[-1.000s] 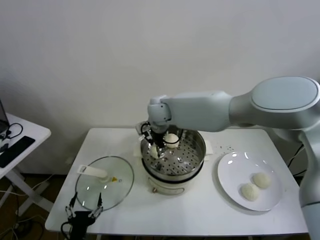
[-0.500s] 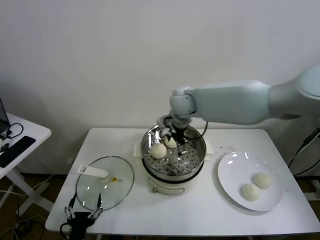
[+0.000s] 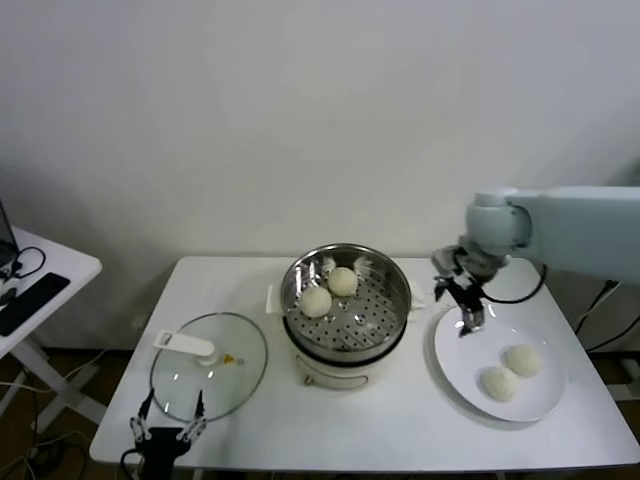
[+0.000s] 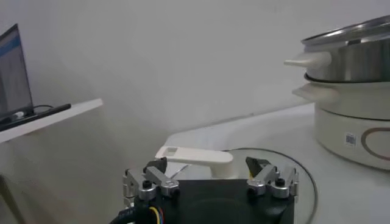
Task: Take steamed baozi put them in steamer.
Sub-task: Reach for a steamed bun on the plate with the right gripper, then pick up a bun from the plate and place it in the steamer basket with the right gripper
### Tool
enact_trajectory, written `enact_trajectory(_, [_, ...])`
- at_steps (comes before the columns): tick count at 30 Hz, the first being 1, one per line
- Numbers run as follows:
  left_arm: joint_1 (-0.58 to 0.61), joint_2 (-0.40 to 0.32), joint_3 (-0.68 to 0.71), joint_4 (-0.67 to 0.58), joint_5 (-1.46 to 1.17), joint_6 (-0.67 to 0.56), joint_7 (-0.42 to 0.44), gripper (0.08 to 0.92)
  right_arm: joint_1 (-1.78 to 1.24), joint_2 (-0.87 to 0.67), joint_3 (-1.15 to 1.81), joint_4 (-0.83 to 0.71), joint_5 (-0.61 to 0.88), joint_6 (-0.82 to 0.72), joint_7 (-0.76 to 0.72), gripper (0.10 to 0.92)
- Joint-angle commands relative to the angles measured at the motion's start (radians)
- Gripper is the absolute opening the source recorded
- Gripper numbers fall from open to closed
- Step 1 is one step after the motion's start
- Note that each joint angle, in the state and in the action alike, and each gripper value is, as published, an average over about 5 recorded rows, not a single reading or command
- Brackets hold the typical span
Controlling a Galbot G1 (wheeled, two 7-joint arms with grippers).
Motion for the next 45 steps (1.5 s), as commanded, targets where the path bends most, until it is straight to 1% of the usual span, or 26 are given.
enact_trajectory(1, [0.002, -0.006, 0.000, 0.006, 0.007, -0.001, -0.001, 0.823, -0.357, -0.264, 0.184, -0.062, -0.213, 0.010, 0.005, 0.823])
enact_trajectory(8, [0.008, -0.011, -0.006, 0.015, 0.012, -0.001, -0.001, 0.823, -0.515, -0.255, 0.327, -0.166, -0.264, 0.020, 0.006, 0.823])
enact_trajectory(14, [0.006, -0.013, -0.008, 0.026, 0.020, -0.004, -0.002, 0.823, -0.584, -0.246, 0.394, -0.210, -0.283, 0.020, 0.019, 0.823])
enact_trajectory(32, [0.006, -0.008, 0.000, 0.030, 0.038, -0.005, -0.002, 0.823, -0.672, -0.261, 0.489, -0.209, -0.294, 0.004, 0.038, 0.819])
enact_trajectory(35, [0.008, -0.008, 0.001, 0.027, 0.039, -0.006, -0.004, 0.823, -0.683, -0.259, 0.505, -0.207, -0.297, 0.002, 0.046, 0.786])
enact_trajectory(40, [0.009, -0.009, 0.002, 0.022, 0.042, -0.010, -0.008, 0.823, -0.665, -0.258, 0.513, -0.198, -0.299, 0.003, 0.055, 0.693])
enact_trajectory(45, [0.012, -0.010, 0.005, 0.019, 0.045, -0.015, -0.010, 0.823, -0.535, -0.271, 0.421, -0.133, -0.294, 0.020, 0.046, 0.660])
